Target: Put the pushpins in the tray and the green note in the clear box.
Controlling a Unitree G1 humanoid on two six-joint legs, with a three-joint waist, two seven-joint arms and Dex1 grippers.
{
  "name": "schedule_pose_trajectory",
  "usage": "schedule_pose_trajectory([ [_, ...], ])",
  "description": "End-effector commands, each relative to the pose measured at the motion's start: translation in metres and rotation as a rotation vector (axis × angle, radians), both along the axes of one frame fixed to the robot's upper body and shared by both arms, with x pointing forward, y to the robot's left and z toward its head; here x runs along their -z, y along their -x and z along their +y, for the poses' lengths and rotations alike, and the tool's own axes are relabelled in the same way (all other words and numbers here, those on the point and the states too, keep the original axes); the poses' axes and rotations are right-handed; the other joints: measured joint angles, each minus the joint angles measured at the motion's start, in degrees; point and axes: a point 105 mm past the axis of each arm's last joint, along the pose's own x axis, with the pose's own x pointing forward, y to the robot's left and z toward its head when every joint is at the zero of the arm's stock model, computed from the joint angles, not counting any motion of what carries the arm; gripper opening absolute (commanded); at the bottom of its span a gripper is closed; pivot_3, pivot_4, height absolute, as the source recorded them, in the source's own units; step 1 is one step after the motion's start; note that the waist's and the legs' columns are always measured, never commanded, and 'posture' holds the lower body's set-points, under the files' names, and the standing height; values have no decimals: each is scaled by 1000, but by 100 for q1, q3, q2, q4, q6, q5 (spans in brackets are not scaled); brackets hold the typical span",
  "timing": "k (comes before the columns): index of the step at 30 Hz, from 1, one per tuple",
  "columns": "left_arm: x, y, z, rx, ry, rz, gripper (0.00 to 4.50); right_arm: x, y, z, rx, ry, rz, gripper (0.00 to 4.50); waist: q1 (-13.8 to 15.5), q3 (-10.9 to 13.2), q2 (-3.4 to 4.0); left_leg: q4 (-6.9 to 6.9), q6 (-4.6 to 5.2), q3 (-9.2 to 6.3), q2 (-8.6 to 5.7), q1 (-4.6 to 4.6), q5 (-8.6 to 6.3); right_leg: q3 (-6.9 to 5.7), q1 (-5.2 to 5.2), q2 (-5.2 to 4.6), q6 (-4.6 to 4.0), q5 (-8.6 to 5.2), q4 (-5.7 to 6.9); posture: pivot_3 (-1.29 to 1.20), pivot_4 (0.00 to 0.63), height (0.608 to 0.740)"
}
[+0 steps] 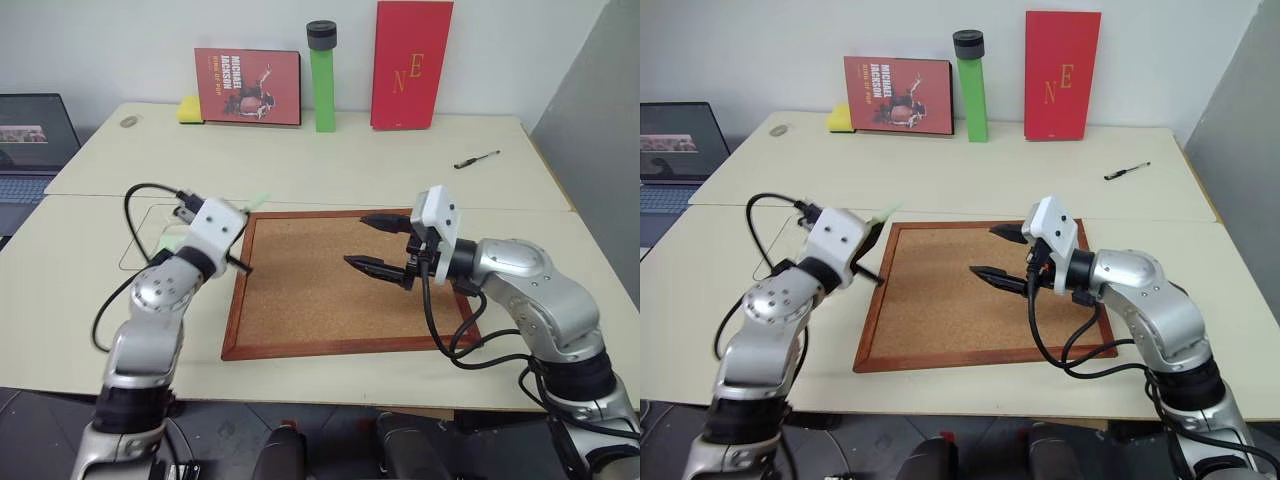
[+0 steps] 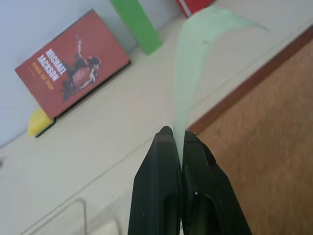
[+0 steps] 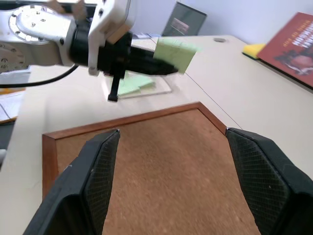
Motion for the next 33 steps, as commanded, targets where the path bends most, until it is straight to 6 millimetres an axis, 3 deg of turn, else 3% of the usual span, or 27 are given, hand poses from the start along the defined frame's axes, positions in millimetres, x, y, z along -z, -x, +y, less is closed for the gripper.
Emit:
schedule_pose_trajectory([
  [1,-28,12,35,-140,-62,-104,0,-10,2,9,-72,-16,-45,3670,17,0,0,0,0,-2,1,0,0,-3,0,0,0,0,2,0,150,740],
  [4,-36,21,86,-311,-145,-110,0,-9,1,16,-124,-12,-39,3670,-3,1,-3,2,0,0,2,2,0,-3,1,1,0,0,3,0,150,740],
  [6,-37,21,98,-336,-171,-104,0,-9,1,20,-146,-12,-38,3670,-34,2,-3,-1,0,3,5,2,0,-1,-6,2,-1,0,6,0,150,740],
  [33,-12,22,128,-453,-96,52,0,-10,10,40,-226,-20,-21,3670,-18,2,-2,-5,-1,3,8,-5,0,-3,-17,3,-5,-2,8,0,150,740],
])
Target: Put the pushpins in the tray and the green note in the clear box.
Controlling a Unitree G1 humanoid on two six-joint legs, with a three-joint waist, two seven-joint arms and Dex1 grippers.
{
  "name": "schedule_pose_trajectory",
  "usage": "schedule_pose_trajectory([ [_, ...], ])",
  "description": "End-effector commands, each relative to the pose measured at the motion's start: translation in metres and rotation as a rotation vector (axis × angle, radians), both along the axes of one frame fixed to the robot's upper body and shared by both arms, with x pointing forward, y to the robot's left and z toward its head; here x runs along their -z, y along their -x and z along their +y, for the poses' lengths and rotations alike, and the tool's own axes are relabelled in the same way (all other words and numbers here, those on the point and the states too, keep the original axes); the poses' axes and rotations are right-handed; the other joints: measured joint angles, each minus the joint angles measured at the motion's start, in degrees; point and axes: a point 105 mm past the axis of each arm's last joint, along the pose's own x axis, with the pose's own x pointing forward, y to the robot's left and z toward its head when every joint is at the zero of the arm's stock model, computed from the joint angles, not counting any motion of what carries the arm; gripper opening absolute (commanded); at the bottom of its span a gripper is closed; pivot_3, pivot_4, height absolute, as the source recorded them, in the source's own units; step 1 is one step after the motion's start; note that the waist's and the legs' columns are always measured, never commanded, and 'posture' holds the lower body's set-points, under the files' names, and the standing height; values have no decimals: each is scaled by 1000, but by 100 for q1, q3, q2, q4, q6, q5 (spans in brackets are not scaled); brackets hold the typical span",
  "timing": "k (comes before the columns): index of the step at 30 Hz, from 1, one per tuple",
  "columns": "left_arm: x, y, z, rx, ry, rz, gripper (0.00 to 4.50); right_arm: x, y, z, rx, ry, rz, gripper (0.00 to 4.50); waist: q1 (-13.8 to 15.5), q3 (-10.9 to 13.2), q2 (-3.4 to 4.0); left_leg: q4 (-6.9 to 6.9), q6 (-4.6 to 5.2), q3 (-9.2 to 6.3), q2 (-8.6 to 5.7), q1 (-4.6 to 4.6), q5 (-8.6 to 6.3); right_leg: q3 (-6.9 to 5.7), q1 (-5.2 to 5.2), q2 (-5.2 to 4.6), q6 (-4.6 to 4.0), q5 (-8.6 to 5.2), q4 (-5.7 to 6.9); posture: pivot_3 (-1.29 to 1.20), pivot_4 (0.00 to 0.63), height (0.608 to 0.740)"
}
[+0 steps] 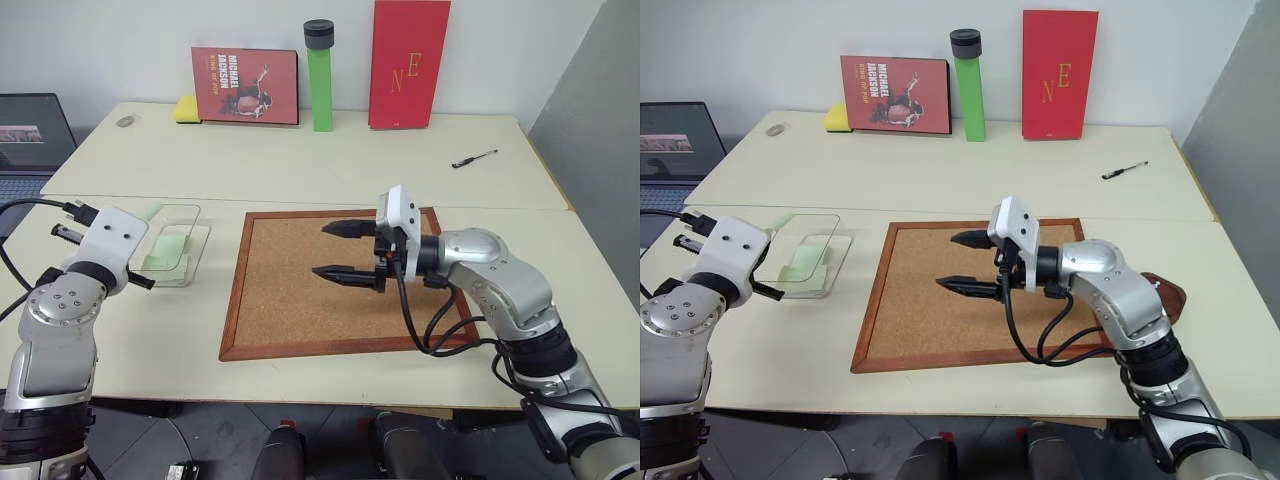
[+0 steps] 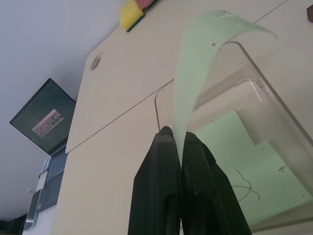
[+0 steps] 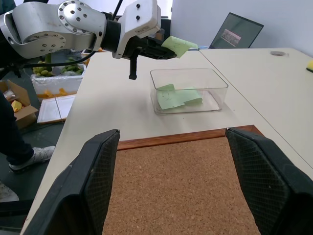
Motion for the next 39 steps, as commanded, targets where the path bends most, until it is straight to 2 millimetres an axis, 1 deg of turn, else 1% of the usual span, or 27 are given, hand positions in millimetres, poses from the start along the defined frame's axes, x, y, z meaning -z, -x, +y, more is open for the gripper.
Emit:
schedule_pose_trajectory([
  [1,-11,0,6,-30,9,-45,0,-13,7,5,-32,-20,-55,3670,0,0,0,0,0,0,0,0,0,0,0,0,0,0,0,0,150,740],
  [7,-7,-2,8,-38,49,-31,0,-14,8,5,-33,-22,-58,3670,1,0,0,0,0,0,0,0,0,0,0,0,0,0,0,0,150,740],
  [15,5,-4,10,-48,97,20,0,-14,8,6,-32,-21,-60,3670,-1,0,0,0,0,0,0,0,0,-1,-1,0,0,0,0,0,150,740],
  [16,5,-5,10,-48,99,18,200,-14,8,6,-31,-21,-60,3723,-1,0,0,0,0,0,0,0,0,0,-2,0,0,0,1,0,150,740],
  [17,4,-5,10,-46,101,14,200,-14,8,6,-30,-20,-61,3723,0,0,0,0,0,0,0,0,0,0,-2,0,0,0,1,0,150,740],
  [21,3,-7,8,-41,117,8,1132,-13,8,5,-28,-19,-62,3736,4,0,0,0,0,0,0,-1,0,0,-2,0,0,0,0,0,150,740],
  [24,3,-8,8,-37,126,8,1725,-13,8,5,-26,-15,-63,3736,2,0,0,0,0,0,0,-1,0,0,-2,0,0,0,0,0,150,740],
  [25,3,-8,8,-36,128,7,2024,-13,8,5,-25,-14,-64,3736,2,0,0,0,0,0,0,-1,0,0,-3,0,0,0,0,0,150,740],
  [28,2,-9,7,-34,133,5,2707,-12,8,5,-23,-10,-67,3736,2,0,0,0,0,0,0,-3,0,0,-4,0,0,0,1,0,150,740],
  [33,-2,-10,6,-27,127,-7,3548,-11,8,4,-18,-8,-69,3736,2,0,0,0,0,0,0,-3,0,0,-5,0,0,0,1,0,150,740],
  [35,-11,-12,1,0,120,-44,3974,-11,7,3,-11,-11,-70,3736,2,0,0,0,0,0,0,-3,0,0,-6,0,0,0,1,0,150,740],
  [37,-23,-15,-10,61,153,-93,4422,-13,6,1,2,-20,-72,3736,9,0,0,0,0,0,0,-8,0,0,-9,0,0,0,1,0,150,740],
  [39,-37,-19,-26,141,144,-140,4422,-15,5,-3,27,-36,-76,3736,23,0,0,2,0,-2,0,-14,0,-2,-12,0,0,0,1,0,150,740],
])
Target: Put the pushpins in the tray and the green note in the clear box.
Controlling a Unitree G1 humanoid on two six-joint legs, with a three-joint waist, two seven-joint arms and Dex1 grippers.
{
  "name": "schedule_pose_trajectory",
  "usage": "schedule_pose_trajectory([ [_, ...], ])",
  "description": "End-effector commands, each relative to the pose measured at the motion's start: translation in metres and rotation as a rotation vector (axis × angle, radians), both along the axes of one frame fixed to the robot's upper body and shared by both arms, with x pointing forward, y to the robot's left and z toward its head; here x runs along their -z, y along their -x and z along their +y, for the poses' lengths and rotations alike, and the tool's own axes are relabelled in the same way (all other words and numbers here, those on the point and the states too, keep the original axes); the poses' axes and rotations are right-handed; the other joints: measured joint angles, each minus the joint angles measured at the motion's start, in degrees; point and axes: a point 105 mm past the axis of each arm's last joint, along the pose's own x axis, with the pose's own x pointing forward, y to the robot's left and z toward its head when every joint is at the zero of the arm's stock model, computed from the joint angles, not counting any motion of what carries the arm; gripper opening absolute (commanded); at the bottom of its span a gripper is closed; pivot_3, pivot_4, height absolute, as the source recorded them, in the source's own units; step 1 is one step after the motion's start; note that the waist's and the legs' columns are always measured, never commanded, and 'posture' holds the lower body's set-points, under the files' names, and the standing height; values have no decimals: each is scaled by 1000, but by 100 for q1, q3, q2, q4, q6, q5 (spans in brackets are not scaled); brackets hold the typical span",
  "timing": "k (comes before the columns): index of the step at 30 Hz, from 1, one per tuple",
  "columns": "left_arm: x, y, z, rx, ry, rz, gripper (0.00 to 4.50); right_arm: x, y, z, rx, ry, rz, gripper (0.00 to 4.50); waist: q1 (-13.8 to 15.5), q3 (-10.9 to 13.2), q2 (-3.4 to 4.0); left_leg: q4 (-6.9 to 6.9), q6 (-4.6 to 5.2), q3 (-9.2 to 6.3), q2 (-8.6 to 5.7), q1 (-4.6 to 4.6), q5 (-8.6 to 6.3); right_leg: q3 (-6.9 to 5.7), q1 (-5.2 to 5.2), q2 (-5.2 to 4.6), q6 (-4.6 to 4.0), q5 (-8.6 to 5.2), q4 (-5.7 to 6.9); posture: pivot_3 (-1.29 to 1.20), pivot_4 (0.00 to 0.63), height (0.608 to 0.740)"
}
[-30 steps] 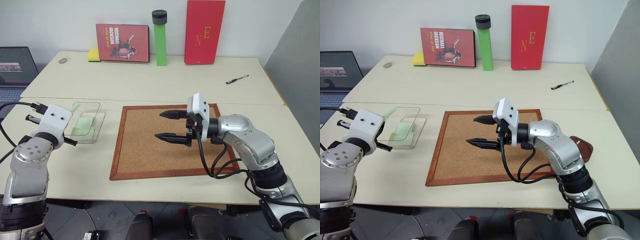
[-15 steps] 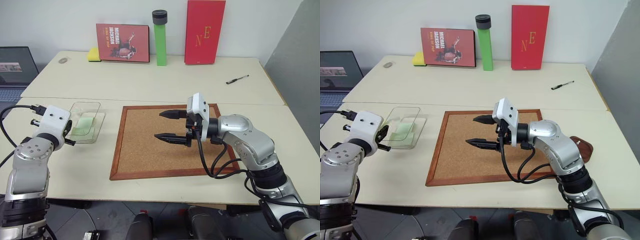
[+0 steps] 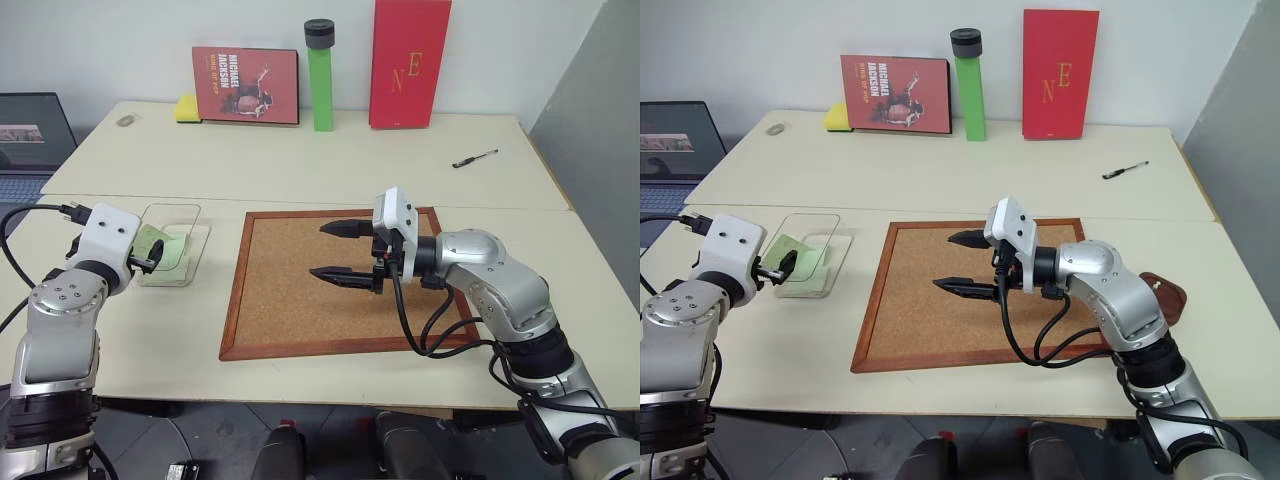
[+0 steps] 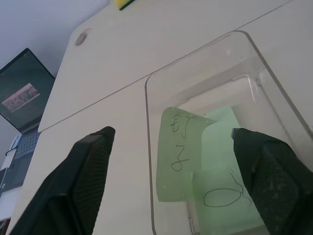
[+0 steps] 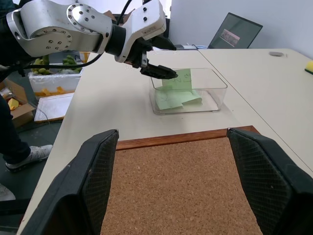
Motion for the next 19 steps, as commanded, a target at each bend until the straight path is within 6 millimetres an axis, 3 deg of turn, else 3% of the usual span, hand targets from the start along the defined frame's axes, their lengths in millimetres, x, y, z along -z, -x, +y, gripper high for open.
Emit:
schedule_pose_trajectory([
  [1,-44,-8,-32,150,15,-168,4422,-18,3,-6,31,-54,-66,3736,5,0,0,0,0,0,0,-2,0,0,0,-1,0,0,0,0,150,740],
  [6,-57,-20,-80,325,168,-204,4422,-29,-7,-30,210,-137,-94,3736,48,-1,-2,8,-1,-3,-6,-25,0,-3,-10,-5,1,2,1,0,150,740],
  [10,-50,-25,-117,453,243,-171,4422,-15,-11,-68,449,-192,-52,3736,37,-2,-2,5,-1,-2,-7,-26,0,0,-11,-6,1,2,0,0,150,740],
  [13,-43,-27,-133,503,269,-148,4422,-2,-6,-88,566,-184,-59,3736,58,-3,-4,4,-1,-6,-7,-29,0,-4,-12,-5,0,2,1,0,150,740],
  [19,-32,-26,-156,668,339,-88,4422,10,13,-107,637,-134,-63,3736,1,-3,-4,6,-1,1,-6,-23,0,5,-13,-2,2,1,3,0,150,740],
])
